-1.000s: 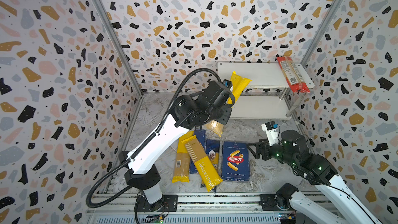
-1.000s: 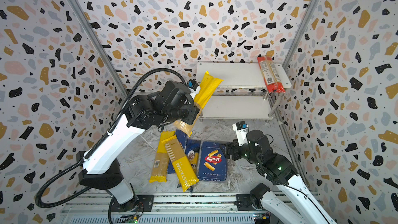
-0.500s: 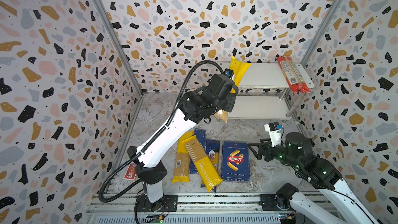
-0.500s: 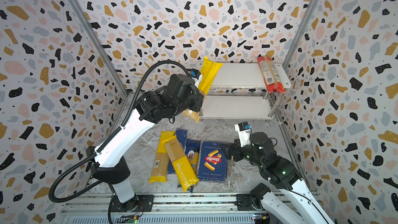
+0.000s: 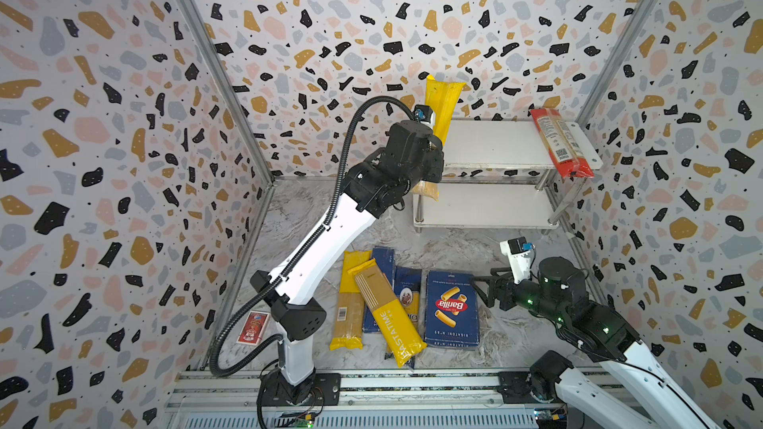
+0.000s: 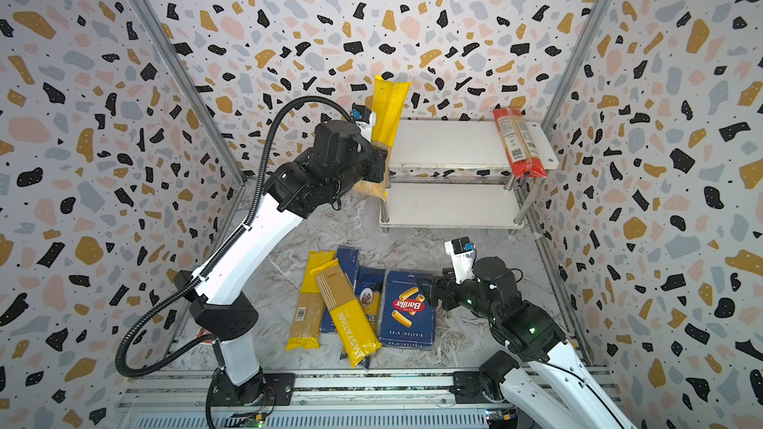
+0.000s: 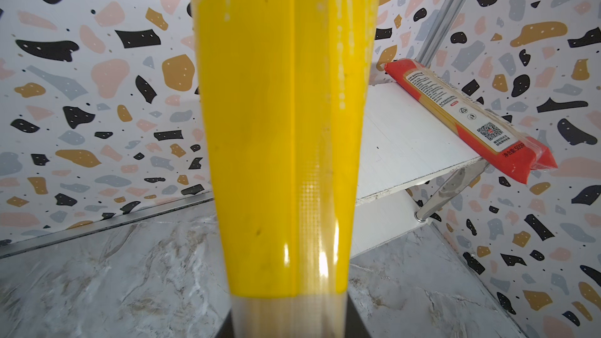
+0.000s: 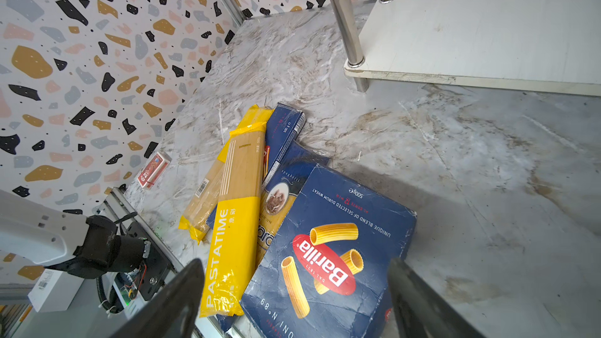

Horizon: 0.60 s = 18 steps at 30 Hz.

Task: Arrange pasta packages on shelves
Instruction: Place the pasta bag on the shelf.

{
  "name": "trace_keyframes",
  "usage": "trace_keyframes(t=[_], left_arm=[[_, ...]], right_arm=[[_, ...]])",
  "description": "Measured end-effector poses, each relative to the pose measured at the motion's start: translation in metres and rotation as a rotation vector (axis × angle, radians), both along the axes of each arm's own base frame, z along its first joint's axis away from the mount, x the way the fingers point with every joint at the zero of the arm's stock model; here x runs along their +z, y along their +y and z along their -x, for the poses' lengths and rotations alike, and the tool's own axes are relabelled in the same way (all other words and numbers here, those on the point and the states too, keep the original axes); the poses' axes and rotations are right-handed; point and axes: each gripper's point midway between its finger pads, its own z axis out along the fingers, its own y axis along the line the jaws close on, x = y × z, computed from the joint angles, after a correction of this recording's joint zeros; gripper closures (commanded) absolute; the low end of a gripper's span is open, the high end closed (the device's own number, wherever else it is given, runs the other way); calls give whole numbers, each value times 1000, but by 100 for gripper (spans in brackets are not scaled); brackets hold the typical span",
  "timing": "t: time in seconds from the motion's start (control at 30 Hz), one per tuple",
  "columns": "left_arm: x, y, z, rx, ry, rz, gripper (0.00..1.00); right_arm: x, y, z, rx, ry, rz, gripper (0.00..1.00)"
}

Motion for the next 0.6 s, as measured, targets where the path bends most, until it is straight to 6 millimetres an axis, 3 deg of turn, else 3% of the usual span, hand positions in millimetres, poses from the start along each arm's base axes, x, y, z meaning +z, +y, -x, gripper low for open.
trace_keyframes(t=[0.33,0.47,0.6], left_arm=[[-36,-10,-55,-12,69,93,100],[-31,-7,-71,-17,73,167,100],[-13,-6,-85,-39,53,271,100]], right_arm=[[0,11,-10,10,-19,-43,12],[-4,16,-16,11,-17,-43,12],[-20,22,-21,21,15,-29,12]])
